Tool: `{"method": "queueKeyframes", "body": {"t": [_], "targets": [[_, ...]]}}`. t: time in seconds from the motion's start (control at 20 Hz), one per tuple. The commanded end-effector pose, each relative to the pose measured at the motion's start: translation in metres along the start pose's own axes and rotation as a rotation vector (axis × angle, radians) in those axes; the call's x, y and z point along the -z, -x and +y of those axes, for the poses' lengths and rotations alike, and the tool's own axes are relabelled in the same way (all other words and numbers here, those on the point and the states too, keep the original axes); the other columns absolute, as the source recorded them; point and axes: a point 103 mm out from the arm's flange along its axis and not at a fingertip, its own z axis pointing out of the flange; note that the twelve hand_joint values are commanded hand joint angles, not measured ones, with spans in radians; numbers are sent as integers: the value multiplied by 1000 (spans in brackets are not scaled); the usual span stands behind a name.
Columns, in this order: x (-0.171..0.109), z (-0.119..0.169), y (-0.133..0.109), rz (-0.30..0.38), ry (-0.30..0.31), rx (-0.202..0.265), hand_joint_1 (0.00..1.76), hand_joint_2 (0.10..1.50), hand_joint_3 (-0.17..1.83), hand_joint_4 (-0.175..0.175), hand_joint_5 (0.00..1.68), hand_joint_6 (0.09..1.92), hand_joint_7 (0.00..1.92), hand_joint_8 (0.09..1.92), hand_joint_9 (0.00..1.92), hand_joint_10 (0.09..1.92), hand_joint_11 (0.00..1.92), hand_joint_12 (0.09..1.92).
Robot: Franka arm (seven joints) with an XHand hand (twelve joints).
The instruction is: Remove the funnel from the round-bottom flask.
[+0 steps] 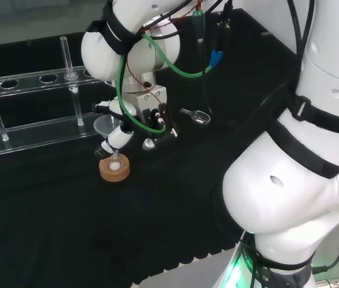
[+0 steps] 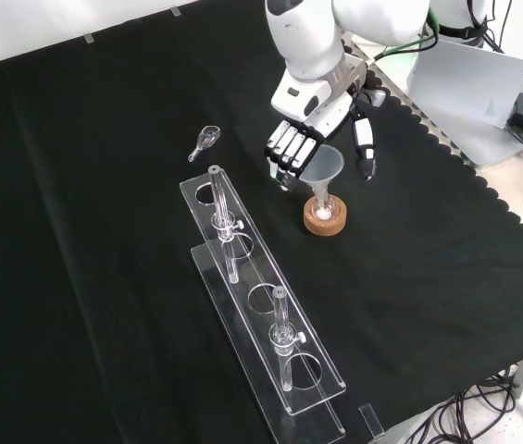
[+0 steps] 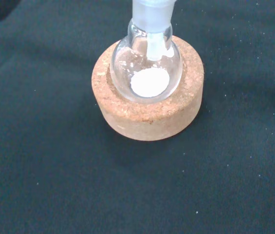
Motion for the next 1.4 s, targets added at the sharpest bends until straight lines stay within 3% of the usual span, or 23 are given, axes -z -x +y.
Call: {"method": "queueKeyframes", "body": {"t": [0.05,0.7,0.75,0.8,0.85,1.4], "targets": [[2,-2,4,-2,55,-15,661,645,-8,1,274,87,228,561,138,810,0,1320],[5,3,9,7,62,-13,669,657,-2,0,377,87,364,557,236,776,0,1374],[5,3,9,32,62,-21,670,658,-1,0,386,87,381,557,247,773,0,1377],[5,3,8,-28,43,-19,670,660,0,0,393,87,398,559,257,773,0,1379],[5,4,6,-40,40,-16,672,661,0,-1,406,87,421,551,271,763,0,1384],[8,6,5,9,55,12,691,671,5,2,615,87,709,471,509,650,0,1456]]}}
